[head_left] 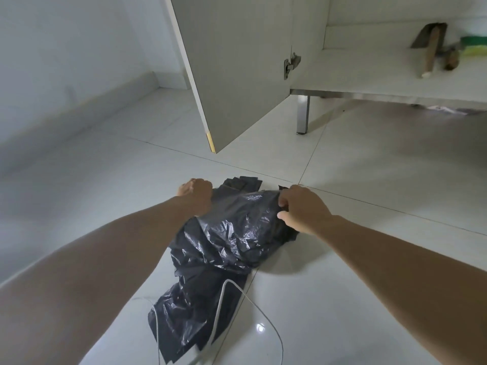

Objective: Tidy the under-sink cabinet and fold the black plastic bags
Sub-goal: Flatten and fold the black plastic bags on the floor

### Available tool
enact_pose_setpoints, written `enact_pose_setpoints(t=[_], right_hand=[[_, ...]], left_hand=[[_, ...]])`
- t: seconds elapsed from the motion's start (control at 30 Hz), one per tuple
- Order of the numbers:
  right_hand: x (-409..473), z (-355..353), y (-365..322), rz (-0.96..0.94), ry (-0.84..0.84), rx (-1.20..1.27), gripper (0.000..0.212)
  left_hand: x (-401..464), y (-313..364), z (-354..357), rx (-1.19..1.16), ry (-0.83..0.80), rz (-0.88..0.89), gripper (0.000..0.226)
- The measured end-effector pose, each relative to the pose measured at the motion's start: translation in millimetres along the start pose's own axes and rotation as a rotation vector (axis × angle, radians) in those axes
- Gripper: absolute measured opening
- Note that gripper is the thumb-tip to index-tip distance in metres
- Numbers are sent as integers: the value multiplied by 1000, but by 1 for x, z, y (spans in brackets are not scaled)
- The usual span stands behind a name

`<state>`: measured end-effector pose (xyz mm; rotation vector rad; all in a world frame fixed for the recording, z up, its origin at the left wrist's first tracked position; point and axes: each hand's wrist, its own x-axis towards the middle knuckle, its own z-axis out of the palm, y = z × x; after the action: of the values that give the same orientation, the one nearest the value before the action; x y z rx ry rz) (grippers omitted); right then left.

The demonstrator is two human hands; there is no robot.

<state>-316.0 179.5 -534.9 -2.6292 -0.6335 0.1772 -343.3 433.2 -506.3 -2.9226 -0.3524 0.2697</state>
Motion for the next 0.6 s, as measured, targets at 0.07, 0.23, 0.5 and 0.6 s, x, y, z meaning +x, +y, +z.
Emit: enact_pose_setpoints(t=[0.07,0.23,0.5,0.6], right_hand=[[-5,13,-5,-106,-74,-60,30],[-16,61,-19,-292,-369,-284,75],[23,81,-3,59,-81,256,17],[41,55,3,354,-38,813,16]], left_hand=[[2,-8,15,-29,-82,-7,27],[5,-22,50,-48,-204,81,41],[19,-25,71,-366,-143,25,55],[19,-14,52,-715,-31,-141,38]])
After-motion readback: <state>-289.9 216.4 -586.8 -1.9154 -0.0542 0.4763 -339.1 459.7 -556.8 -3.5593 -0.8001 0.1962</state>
